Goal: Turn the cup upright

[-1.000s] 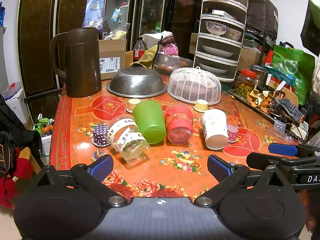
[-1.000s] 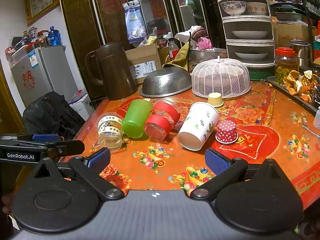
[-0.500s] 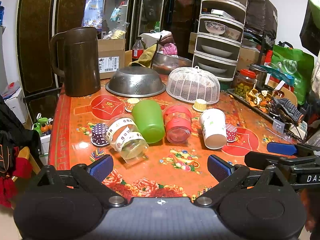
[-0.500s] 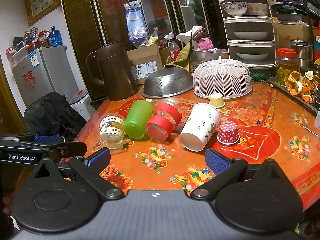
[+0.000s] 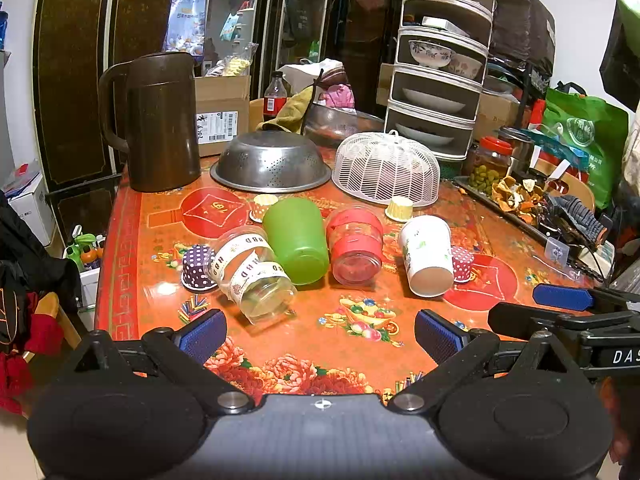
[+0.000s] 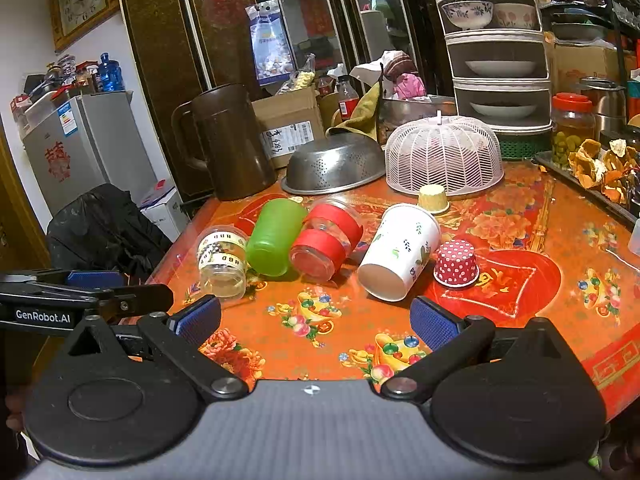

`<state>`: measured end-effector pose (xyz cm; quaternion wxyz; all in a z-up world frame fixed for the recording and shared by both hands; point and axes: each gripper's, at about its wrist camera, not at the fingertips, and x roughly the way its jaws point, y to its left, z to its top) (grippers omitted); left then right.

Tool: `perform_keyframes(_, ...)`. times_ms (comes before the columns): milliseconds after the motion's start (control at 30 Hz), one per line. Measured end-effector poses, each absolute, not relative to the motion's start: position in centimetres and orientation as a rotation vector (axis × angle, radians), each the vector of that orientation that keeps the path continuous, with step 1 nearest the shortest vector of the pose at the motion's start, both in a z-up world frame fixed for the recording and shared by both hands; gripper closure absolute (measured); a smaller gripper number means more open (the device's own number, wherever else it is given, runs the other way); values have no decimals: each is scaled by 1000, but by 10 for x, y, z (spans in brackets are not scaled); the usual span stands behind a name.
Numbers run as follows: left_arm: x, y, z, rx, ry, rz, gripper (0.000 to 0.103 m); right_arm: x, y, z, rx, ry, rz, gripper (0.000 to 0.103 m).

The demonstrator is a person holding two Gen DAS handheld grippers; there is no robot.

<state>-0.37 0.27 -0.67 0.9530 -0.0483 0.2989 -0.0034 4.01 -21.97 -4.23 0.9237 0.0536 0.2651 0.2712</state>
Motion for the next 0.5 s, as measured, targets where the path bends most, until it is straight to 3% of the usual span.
perform_keyframes(500,-4,2,-8,-99,608,-8,2,40,-220,-43,111,545,556,1)
